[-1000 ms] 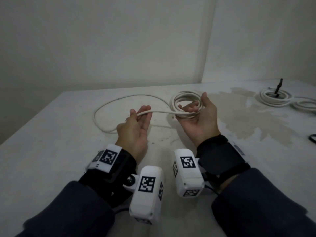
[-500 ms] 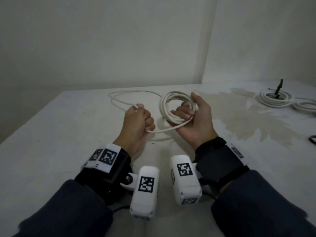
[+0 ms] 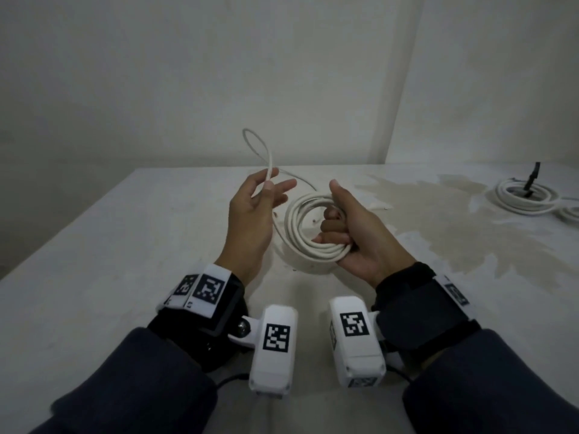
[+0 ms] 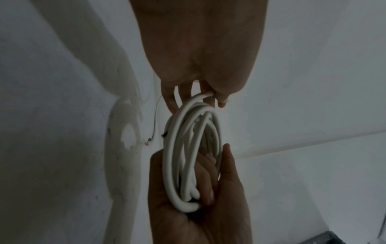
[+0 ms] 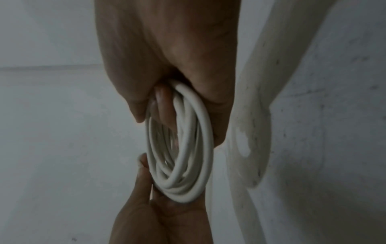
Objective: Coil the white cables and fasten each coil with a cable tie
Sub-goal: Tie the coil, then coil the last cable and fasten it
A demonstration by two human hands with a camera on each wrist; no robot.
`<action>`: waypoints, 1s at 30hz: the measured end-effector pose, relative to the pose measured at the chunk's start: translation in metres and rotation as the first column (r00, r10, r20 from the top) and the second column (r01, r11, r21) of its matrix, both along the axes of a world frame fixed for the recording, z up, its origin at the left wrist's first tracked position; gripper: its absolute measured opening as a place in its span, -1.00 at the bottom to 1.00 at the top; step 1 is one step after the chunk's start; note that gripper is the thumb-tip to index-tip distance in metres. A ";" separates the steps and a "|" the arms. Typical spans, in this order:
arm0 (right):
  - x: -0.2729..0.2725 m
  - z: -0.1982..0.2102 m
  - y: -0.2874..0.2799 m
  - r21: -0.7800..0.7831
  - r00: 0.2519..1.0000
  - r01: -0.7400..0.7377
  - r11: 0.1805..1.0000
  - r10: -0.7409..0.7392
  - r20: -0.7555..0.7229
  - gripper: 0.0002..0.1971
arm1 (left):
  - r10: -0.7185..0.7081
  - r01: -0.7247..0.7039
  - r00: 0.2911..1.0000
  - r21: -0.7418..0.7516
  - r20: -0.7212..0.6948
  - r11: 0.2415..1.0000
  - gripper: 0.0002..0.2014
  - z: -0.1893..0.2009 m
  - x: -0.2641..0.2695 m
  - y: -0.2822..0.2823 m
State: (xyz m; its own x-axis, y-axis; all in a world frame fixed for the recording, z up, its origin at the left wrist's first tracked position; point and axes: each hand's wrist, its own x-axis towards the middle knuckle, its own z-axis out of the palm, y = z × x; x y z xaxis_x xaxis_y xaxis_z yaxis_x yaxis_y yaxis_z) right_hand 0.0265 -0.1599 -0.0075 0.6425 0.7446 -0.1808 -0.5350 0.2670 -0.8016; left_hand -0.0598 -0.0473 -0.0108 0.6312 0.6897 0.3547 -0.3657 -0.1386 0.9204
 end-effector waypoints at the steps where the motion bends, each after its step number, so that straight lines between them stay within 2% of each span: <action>1: -0.001 0.000 0.000 -0.025 0.999 -0.013 1.000 0.014 0.031 -0.54 | -0.042 0.042 0.999 -0.011 -0.008 0.999 -0.79 0.000 -0.001 -0.001; 6: -0.005 0.002 0.000 -0.089 0.988 -0.060 0.994 0.072 0.139 -0.54 | -0.223 0.221 0.974 -0.057 -0.045 0.974 -0.73 0.002 -0.004 -0.007; 11: -0.007 0.003 -0.002 -0.168 0.961 -0.084 0.982 0.124 0.248 -0.51 | -0.307 0.279 0.942 -0.197 -0.134 0.940 -0.73 0.000 -0.005 -0.004; 15: -0.008 0.002 -0.003 -0.226 0.943 -0.071 0.972 0.139 0.302 -0.53 | -0.386 0.332 0.910 -0.293 -0.150 0.897 -0.73 0.002 -0.005 -0.005; 21: -0.007 -0.002 0.002 -0.238 0.946 0.015 0.971 0.063 0.318 -0.57 | -0.328 0.290 0.898 -0.169 -0.292 0.942 -0.76 0.005 -0.001 -0.009; 26: -0.008 -0.005 0.001 -0.229 0.983 -0.011 0.973 0.052 0.175 -0.63 | -0.251 0.244 0.898 -0.066 -0.361 0.968 -0.74 0.004 0.001 -0.010; 30: -0.009 -0.001 0.001 -0.204 0.979 -0.047 0.978 0.086 0.187 -0.67 | -0.206 0.244 0.896 0.048 -0.393 0.969 -0.67 0.001 0.001 -0.013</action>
